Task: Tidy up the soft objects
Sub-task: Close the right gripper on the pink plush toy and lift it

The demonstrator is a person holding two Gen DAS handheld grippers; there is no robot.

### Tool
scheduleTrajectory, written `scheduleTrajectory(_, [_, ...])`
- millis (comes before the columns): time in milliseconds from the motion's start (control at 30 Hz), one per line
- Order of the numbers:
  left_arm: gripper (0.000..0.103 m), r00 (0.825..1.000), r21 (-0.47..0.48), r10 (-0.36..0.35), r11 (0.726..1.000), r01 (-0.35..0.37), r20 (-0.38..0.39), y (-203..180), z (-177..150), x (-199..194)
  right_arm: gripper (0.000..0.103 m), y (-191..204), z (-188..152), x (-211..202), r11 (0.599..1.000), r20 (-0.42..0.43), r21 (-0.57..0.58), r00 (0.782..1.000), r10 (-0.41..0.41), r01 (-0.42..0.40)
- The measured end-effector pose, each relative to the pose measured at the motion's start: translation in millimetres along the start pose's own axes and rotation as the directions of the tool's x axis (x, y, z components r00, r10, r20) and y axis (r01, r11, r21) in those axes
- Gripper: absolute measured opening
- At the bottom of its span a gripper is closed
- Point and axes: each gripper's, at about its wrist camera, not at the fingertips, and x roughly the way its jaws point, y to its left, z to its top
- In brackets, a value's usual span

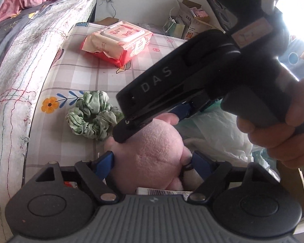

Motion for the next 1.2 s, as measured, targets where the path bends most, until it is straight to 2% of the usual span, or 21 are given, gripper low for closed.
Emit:
scheduleTrajectory(67, [0.084, 1.0, 0.014, 0.024, 1.0, -0.024, 0.005, -4, 0, 2, 0.071, -1, -1, 4, 0.999, -0.019, 0.01, 0.999, 0.045, -0.045])
scheduleTrajectory(133, [0.084, 1.0, 0.003, 0.03, 1.0, -0.03, 0.006, -4, 0, 1, 0.066, -2, -4, 2, 0.998, -0.008, 0.008, 0.998, 0.061, -0.061])
scheduleTrajectory(300, [0.082, 0.999, -0.016, 0.03, 0.999, -0.029, 0.031, -4, -1, -12, 0.05, -10, -15, -22, 0.989, 0.072, 0.04, 0.988, 0.137, -0.141])
scheduleTrajectory(367, [0.081, 0.998, -0.015, 0.035, 0.999, -0.035, 0.058, -8, 0, -22, 0.049, -11, -19, -38, 0.982, 0.115, 0.045, 0.978, 0.175, -0.181])
scheduleTrajectory(533, [0.081, 0.99, -0.013, 0.023, 1.0, -0.021, 0.141, -16, 1, -44, 0.048, -2, -29, -75, 0.976, 0.211, -0.009, 0.954, 0.214, -0.217])
scheduleTrajectory(633, [0.081, 0.988, -0.015, 0.004, 1.0, -0.001, 0.154, -23, -2, -50, 0.047, 3, -41, -95, 0.973, 0.26, -0.063, 0.938, 0.229, -0.221])
scheduleTrajectory(700, [0.08, 0.986, -0.017, 0.008, 1.0, -0.006, 0.165, -28, -4, -52, 0.047, 1, -51, -104, 0.97, 0.271, -0.072, 0.931, 0.243, -0.232])
scheduleTrajectory(867, [0.077, 0.981, 0.012, 0.018, 1.0, -0.021, 0.191, -42, -5, -54, 0.047, -12, -75, -110, 0.972, 0.282, -0.05, 0.93, 0.234, -0.23])
scheduleTrajectory(1000, [0.075, 0.977, 0.035, 0.039, 0.998, -0.048, 0.207, -57, -8, -59, 0.046, -22, -88, -117, 0.965, 0.304, -0.035, 0.917, 0.257, -0.259])
scheduleTrajectory(1100, [0.075, 0.971, 0.049, 0.046, 0.997, -0.059, 0.234, -70, -8, -72, 0.046, -26, -98, -128, 0.959, 0.323, -0.039, 0.904, 0.279, -0.282])
scheduleTrajectory(1200, [0.075, 0.959, 0.073, 0.04, 0.995, -0.063, 0.279, -86, 0, -89, 0.046, -27, -108, -149, 0.951, 0.36, -0.068, 0.882, 0.304, -0.3])
